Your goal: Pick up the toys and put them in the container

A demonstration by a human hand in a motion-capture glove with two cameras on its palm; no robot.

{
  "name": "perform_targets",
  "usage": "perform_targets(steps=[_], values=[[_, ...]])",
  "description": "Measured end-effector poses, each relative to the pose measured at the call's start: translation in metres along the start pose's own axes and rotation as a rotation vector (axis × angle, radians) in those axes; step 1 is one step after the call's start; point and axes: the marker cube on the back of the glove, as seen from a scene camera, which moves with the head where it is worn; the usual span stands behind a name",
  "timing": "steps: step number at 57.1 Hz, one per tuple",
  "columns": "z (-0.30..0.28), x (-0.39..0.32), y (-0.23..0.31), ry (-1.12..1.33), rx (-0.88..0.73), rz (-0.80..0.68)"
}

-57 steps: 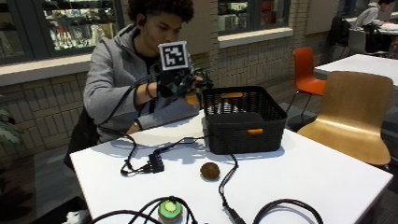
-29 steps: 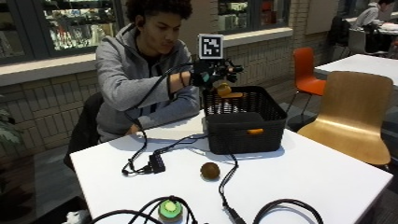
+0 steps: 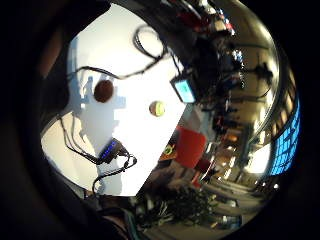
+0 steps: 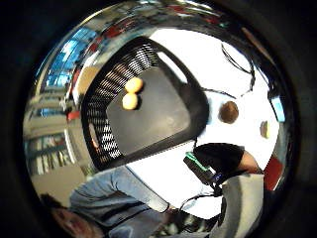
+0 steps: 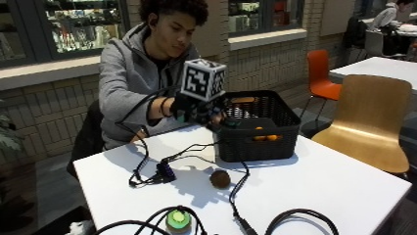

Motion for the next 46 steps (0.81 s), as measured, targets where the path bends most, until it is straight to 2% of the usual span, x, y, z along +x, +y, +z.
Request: perform_targets(steps=[2, 5, 13, 24, 37, 46], values=[[0.011, 0.009, -0.006, -0.078, -0.039, 0.129], [0.03, 0.019, -0.009, -0.123, -0.081, 0.193], [0.083, 0.006, -0.007, -0.19, -0.127, 0.213], [0.124, -0.009, -0.027, -0.097, -0.175, 0.313], [0.144, -0.017, -0.04, -0.134, -0.141, 0.34], [0.145, -0.024, -0.042, -0.148, -0.052, 0.319]])
